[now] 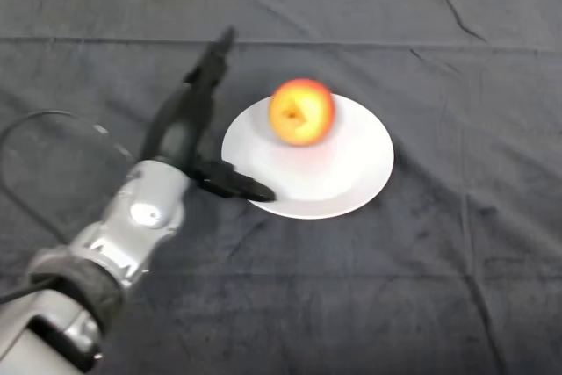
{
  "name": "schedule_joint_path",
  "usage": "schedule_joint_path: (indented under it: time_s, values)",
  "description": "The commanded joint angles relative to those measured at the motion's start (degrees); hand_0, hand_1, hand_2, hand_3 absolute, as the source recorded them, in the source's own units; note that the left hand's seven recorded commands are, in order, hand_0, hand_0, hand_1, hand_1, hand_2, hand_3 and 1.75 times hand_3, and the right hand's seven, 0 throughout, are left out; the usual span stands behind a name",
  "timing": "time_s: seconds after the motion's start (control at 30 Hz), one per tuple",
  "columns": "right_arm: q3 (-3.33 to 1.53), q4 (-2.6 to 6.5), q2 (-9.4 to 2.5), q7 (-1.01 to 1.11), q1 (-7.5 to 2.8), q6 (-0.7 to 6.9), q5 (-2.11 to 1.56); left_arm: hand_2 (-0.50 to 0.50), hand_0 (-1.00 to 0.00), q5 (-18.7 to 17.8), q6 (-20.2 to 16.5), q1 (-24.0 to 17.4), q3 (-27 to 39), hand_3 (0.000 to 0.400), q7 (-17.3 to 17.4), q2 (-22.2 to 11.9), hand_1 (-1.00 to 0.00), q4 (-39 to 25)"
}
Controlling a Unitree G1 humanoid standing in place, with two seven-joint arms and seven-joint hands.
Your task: Move the apple to the plate
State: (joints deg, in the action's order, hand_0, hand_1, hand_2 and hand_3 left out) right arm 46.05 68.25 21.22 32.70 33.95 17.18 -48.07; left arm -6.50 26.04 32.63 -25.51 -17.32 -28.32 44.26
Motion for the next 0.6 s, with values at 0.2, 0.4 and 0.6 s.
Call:
schedule_joint_path:
  time_s: [0.2, 0.4, 0.6]
  values:
    - [0.75, 0.39, 1.16, -0.34, -0.25, -0.13, 0.23, 0.00, 0.00, -3.37, 1.77, -9.18, 8.65, 0.000, 0.03, -10.44, 0.00, -8.68]
    - [0.72, 0.25, 1.11, -0.41, -0.30, -0.12, 0.26, 0.00, 0.00, -6.41, 2.85, -16.02, 16.27, 0.000, -0.40, -14.90, 0.00, -12.07]
    - [0.70, 0.14, 1.07, -0.47, -0.34, -0.11, 0.27, 0.00, 0.00, -9.38, 4.71, -21.58, 23.77, 0.000, -0.91, -16.91, 0.00, -11.86]
